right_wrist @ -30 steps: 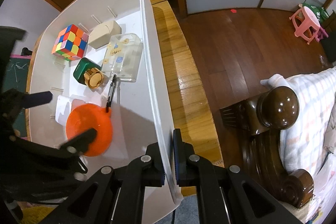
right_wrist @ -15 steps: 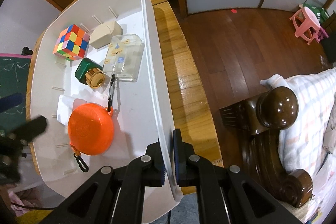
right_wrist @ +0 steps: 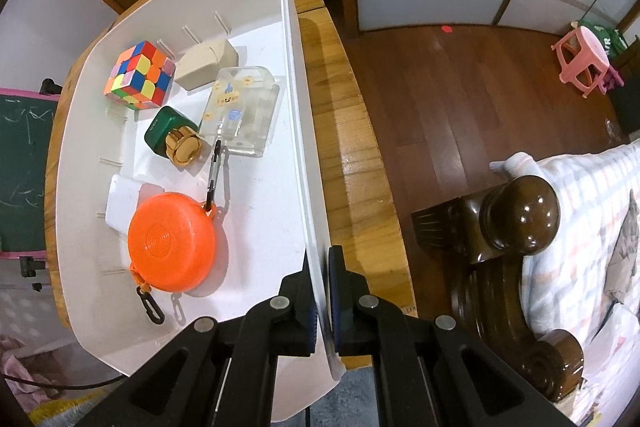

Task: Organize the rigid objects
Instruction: 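Move the left tool back over the table to the black charger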

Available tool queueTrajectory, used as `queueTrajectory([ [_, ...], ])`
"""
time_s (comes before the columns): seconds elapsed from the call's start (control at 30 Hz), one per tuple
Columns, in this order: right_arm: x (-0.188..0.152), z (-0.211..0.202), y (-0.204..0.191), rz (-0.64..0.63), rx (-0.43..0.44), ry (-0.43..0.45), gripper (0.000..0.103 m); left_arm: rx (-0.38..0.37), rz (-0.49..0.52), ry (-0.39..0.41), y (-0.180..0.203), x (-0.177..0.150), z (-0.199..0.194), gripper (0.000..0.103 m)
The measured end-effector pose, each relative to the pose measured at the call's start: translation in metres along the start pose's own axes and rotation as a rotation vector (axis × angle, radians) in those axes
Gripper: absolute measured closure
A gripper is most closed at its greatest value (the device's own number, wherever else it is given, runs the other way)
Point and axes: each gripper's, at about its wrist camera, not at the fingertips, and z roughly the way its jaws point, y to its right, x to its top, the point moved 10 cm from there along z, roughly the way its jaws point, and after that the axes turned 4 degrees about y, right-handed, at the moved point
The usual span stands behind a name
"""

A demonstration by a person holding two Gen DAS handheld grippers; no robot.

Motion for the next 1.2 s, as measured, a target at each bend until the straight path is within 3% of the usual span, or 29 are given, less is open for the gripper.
queueTrajectory([
  [0.2, -0.001, -0.001, 0.000, -0.009, -0.019, -0.006, 0.098, 0.044, -0.124, 0.048, -0.064, 0.009, -0.014, 0.003],
  [0.37, -0.001, -0.001, 0.000, -0.018, -0.042, -0.013, 0.098, 0.062, -0.185, 0.035, -0.098, 0.011, -0.002, 0.003],
  [0.63, -0.001, -0.001, 0.002, 0.004, -0.062, -0.020, 0.097, 0.002, -0.315, -0.091, -0.107, 0.003, 0.058, 0.003],
  [0.87, -0.001, 0.000, 0.001, 0.017, -0.076, -0.032, 0.096, -0.020, -0.398, -0.257, -0.103, -0.019, 0.134, 0.003],
  [1.03, -0.002, 0.000, 0.002, 0.032, -0.074, -0.038, 0.096, 0.005, -0.491, -0.356, -0.106, -0.040, 0.174, 0.004],
  [1.2, -0.002, 0.001, 0.003, 0.045, -0.070, -0.040, 0.096, 0.031, -0.519, -0.394, -0.108, -0.050, 0.191, 0.004],
])
